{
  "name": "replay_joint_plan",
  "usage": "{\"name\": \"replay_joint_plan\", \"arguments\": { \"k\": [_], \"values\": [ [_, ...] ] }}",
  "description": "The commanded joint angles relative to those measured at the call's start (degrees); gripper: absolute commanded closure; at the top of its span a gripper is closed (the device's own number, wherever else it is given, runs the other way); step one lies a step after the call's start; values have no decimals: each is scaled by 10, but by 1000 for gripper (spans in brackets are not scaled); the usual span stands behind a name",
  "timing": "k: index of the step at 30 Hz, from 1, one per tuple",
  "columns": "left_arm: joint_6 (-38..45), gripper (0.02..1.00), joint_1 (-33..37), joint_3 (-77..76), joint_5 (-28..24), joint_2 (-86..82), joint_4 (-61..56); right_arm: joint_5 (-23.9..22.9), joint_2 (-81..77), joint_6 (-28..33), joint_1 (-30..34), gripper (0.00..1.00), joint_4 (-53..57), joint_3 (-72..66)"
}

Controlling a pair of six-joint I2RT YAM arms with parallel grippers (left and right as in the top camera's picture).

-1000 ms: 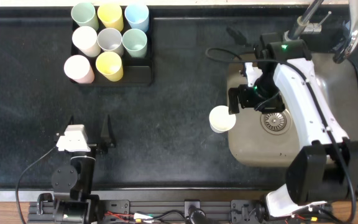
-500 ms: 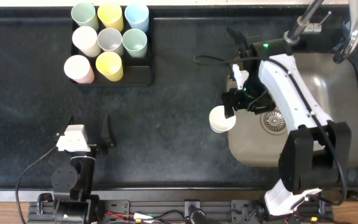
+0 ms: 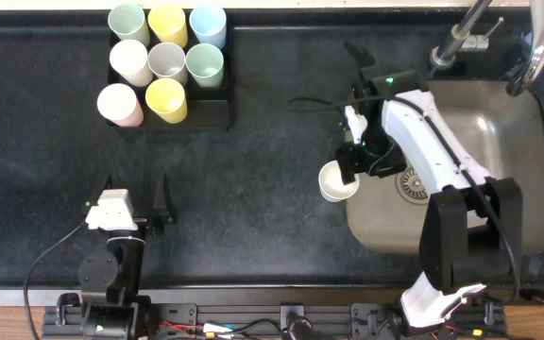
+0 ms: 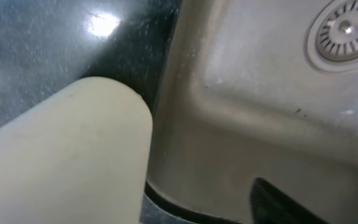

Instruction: Store Cups

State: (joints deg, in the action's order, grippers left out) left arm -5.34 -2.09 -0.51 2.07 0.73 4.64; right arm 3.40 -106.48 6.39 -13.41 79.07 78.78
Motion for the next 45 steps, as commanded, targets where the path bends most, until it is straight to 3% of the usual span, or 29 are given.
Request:
{"name": "replay_joint_plan", "arguments": {
  "k": [1,9,13,22,30,34,41,42,45],
  "values": [
    [13,18,4,1,-5,-6,2,-2,-1,-9,-8,415,-10,-3],
    [13,18,4,1,-5,-6,2,2,-1,-17,-9,827,-13,-3],
    [13,18,4,1,-5,-6,2,2,-1,-22,-9,956,-13,-3],
    [13,18,4,1,-5,-6,2,27,26,-43,-9,958,-10,29],
    [13,18,4,1,-5,-6,2,25,36,-90,-41,958,41,244],
    [13,18,4,1,-5,-6,2,30,17,-142,-65,961,35,348],
    [13,20,4,1,-5,-6,2,85,-89,-187,-104,961,31,493],
    [13,18,4,1,-5,-6,2,110,-191,-224,-153,961,-8,588],
    [12,18,4,1,-5,-6,2,126,-213,-242,-169,961,-37,590]
  ]
}}
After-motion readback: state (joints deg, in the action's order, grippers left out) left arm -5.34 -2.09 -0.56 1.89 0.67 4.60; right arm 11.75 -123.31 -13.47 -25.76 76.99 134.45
